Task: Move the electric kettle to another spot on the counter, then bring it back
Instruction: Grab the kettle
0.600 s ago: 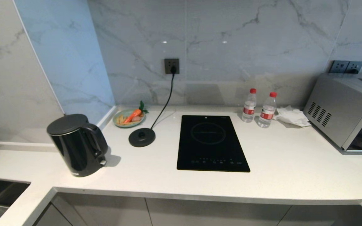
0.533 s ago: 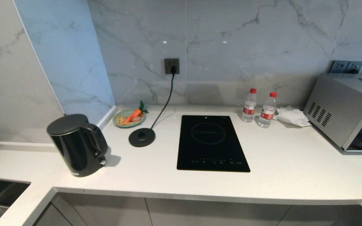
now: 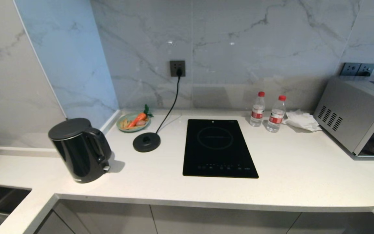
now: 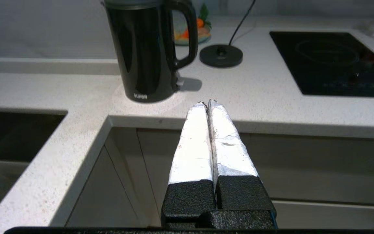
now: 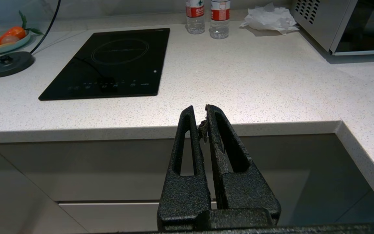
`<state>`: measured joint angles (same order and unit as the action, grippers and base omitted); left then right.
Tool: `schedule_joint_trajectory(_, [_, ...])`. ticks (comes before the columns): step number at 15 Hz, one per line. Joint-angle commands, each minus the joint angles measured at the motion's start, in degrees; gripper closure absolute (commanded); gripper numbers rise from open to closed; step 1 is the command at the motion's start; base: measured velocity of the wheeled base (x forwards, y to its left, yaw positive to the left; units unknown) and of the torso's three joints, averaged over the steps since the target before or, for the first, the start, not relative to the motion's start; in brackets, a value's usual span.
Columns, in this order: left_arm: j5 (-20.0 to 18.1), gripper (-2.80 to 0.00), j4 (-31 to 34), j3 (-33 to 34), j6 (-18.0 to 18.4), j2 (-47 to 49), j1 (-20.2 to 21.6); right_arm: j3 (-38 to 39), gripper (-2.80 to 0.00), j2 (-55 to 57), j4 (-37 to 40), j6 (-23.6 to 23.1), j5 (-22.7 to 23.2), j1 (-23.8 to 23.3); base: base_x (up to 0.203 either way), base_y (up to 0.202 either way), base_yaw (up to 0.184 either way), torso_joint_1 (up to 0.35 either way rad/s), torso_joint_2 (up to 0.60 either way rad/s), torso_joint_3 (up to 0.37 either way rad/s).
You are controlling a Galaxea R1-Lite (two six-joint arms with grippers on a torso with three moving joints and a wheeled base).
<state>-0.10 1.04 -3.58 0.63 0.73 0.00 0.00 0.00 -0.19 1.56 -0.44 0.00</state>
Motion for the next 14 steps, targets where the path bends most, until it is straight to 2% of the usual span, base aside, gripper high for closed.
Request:
schedule_joint_trajectory(1, [-0.28,0.00,-0.12,-3.08,-0.02,4.30,0.19,0.00,0.00,0.09,0.01,0.02,0.00,0.00,0.000,0.000,0.000,0.000,0.00,0.000])
schedule_joint_trajectory(5, [-3.47,0.00,-2.07,-6.27,-0.02,11.40,0.47,0.00,0.00,0.09,0.01,0.02,0.00,0.00,0.000,0.000,0.000,0.000,0.00,0.000])
schedule_joint_trajectory(8, [-5.33,0.00,-4.54,-9.85,-0.28,22.09,0.45,0.00,0.00,0.09,0.00,0.02,0.00,0.00,0.000,0.000,0.000,0.000,0.00,0.000])
schedule_joint_trajectory(10, [-5.63,0.00,-11.01,-10.77,-0.92,33.24,0.35,0.00,0.00,0.09,0.01,0.02,0.00,0.00,0.000,0.000,0.000,0.000,0.00,0.000])
schedule_joint_trajectory(12, [-5.49,0.00,-20.29,-11.66,-1.53,45.19,-0.14,0.00,0.00,0.09,0.01,0.02,0.00,0.00,0.000,0.000,0.000,0.000,0.00,0.000])
schedule_joint_trajectory(14, [-4.07,0.00,-28.56,-12.87,-2.76,56.75,-2.16,0.00,0.00,0.09,-0.05,0.02,0.00,0.00,0.000,0.000,0.000,0.000,0.00,0.000])
